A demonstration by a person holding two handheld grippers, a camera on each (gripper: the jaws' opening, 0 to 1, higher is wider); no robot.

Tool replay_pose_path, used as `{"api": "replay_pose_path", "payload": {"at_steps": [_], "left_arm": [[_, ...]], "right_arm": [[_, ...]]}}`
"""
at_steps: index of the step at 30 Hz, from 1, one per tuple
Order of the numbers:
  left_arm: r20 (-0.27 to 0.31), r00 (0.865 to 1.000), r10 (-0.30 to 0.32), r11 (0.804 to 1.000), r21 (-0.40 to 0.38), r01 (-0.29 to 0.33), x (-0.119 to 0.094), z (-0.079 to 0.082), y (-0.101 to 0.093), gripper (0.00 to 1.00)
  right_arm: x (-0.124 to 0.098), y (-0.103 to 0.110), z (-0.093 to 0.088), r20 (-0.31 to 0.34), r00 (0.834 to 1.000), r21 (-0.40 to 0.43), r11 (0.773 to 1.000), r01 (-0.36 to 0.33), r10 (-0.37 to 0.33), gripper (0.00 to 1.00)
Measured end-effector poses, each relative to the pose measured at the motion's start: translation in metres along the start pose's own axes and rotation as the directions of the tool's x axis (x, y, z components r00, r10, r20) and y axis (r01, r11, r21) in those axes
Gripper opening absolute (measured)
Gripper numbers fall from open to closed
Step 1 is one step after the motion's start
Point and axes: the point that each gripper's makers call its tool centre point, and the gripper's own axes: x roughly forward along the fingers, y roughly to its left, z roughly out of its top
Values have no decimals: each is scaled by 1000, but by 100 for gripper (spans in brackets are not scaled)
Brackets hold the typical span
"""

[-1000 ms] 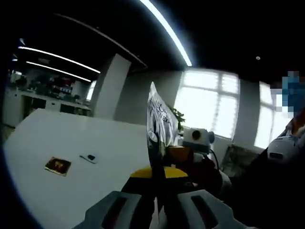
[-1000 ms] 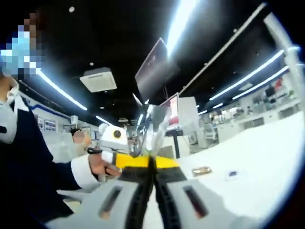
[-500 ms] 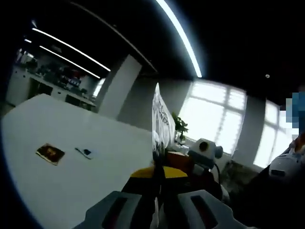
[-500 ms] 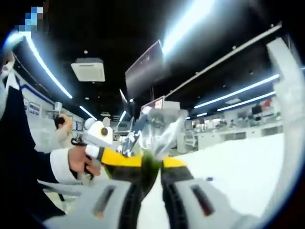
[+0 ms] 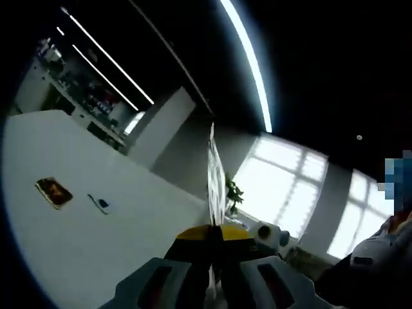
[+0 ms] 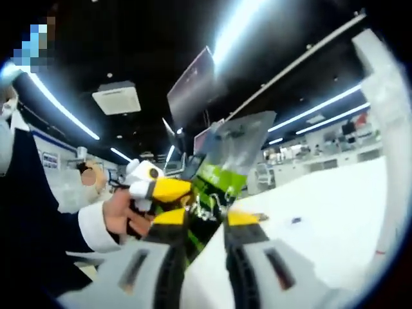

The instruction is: Arrange the skincare products in the storage area until every visible bottle or jar stands upright without overlapping.

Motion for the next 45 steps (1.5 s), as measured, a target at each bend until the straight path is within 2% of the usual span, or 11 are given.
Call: {"api": "replay_pose_path", "payload": {"at_steps": [5,11,14,19,22,24,30,33,35,38,45], "left_arm": [[17,1000,-12,1000,-11,12,2,1,-1,1],[13,1000,4,1000,-4,-4,6,-3,5,2],[-37,998,48,996,76,-45,9,-13,13,2],[-74,993,93,985,155,-80,13,-21,17,5],[-111,985,135,970,217,-109,12,-28,25,7],[-128,975,179,952,273,-139,11,-31,32,8],[-133,966,220,933,318,-168,10,-32,39,10],[-150,955,256,919,345,-192,8,-35,46,10],[-167,948,271,916,347,-200,7,-39,49,4],[-181,953,241,931,322,-175,9,-43,42,0],[-217,944,248,929,330,-168,12,-54,43,0]], "right_arm": [[-1,1,-4,-19,1000,-2,1000,-11,11,19],[-6,1,-9,-53,999,-30,999,-13,11,10],[-10,-2,-18,-104,995,-13,1000,-2,0,2],[-18,-10,-23,-133,990,33,999,43,-38,1],[-24,-16,-26,-156,985,24,997,75,-70,1],[-26,-19,-30,-176,981,26,996,89,-83,1],[-31,-27,-34,-205,971,8,992,129,-125,1],[-37,-34,-38,-233,957,-27,985,169,-171,1],[-43,-38,-42,-257,948,-16,982,187,-185,1],[-48,-38,-42,-263,946,-21,981,191,-189,1],[-58,-33,-47,-293,937,-26,981,193,-192,1]]}}
